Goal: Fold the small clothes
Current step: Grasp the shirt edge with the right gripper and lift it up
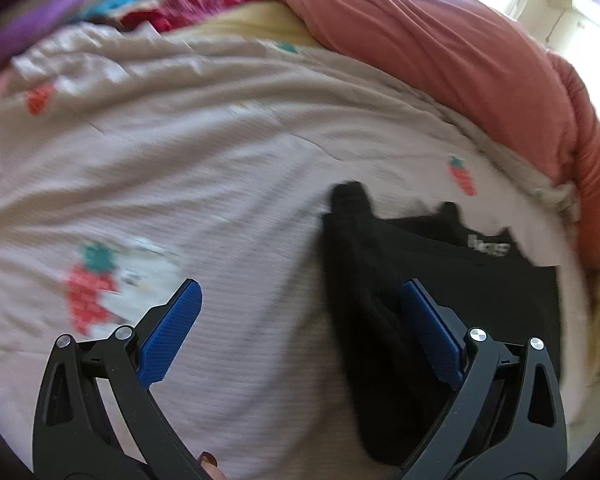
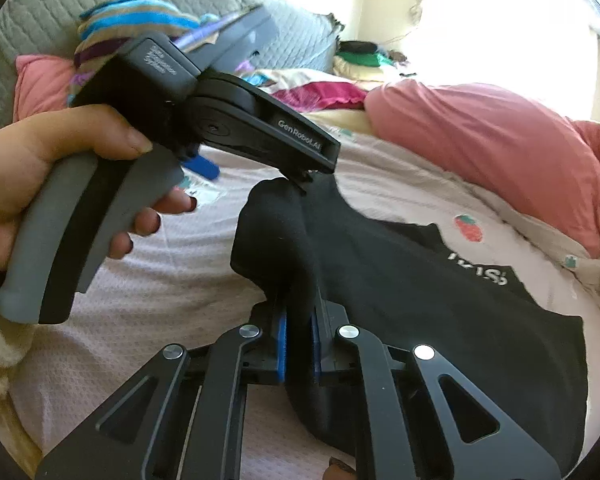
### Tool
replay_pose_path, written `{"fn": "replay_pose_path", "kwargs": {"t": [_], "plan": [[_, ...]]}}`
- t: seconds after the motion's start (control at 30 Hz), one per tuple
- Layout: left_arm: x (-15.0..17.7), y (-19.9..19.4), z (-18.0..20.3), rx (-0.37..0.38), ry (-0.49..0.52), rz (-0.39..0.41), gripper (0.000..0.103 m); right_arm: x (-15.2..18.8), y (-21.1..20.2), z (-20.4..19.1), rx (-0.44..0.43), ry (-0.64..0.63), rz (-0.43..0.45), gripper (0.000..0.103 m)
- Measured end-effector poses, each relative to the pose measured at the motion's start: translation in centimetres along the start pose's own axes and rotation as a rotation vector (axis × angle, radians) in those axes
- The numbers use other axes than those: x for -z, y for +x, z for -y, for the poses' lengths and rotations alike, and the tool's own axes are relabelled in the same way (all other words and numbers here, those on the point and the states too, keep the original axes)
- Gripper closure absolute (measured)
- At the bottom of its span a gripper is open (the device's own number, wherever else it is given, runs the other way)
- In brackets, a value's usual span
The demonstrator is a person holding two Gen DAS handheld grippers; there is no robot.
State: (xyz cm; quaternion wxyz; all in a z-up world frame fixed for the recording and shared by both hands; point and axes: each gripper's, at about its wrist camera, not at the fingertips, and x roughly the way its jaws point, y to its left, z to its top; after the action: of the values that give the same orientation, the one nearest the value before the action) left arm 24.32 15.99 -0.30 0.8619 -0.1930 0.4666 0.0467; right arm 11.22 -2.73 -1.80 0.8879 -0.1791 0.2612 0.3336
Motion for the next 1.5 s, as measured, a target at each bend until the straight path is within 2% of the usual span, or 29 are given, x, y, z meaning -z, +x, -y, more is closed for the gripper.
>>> {"fn": "replay_pose_path", "kwargs": {"t": [0.13, 0.37, 0.43, 0.47, 0.5, 0.6, 0.67, 0.7, 1.03, 1.5], "plan": [[-0.5, 1.4, 0.9, 0.102, -0.045, -0.064, 0.01, 0.4, -0.4, 0.9, -0.003, 0.018, 0.0, 0.096], [-0.3, 4.3, 1.6, 0.178, -0.114, -0.162, 0.01, 0.7, -1.3, 1.6, -0.013, 0.042, 0.023, 0.096], [-0.2, 4.3, 2.2, 0.181, -0.104, -0.152, 0.01, 0.7, -1.5, 1.8, -0.022, 0.058, 0.027, 0.096], [-0.2, 4.1, 2.8, 0.185, -0.083, -0.14, 0.017, 0.8, -1.7, 1.8, -0.026, 0.061, 0.03, 0.096], [-0.2, 4.0, 3.1, 0.191, -0.074, -0.139, 0.034, 0.8, -1.8, 2.0, -0.026, 0.062, 0.034, 0.096], [-0.3, 3.3, 4.0, 0.209, -0.047, -0.117, 0.064, 0.9, -2.1, 2.4, -0.025, 0.072, 0.05, 0.096], [-0.4, 2.6, 4.7, 0.192, -0.008, -0.088, 0.082, 0.9, -2.6, 2.7, -0.023, 0.088, 0.062, 0.096], [-0.4, 2.1, 4.9, 0.186, 0.008, -0.073, 0.087, 0.9, -2.8, 2.9, -0.019, 0.098, 0.069, 0.096], [-0.3, -2.0, 9.4, 0.196, 0.094, -0.008, 0.089, 1.4, -6.4, 5.6, 0.022, 0.201, 0.149, 0.096], [1.2, -4.3, 17.9, 0.212, 0.203, 0.009, 0.089, 4.3, -11.1, 10.9, 0.061, 0.348, 0.198, 0.097]]}}
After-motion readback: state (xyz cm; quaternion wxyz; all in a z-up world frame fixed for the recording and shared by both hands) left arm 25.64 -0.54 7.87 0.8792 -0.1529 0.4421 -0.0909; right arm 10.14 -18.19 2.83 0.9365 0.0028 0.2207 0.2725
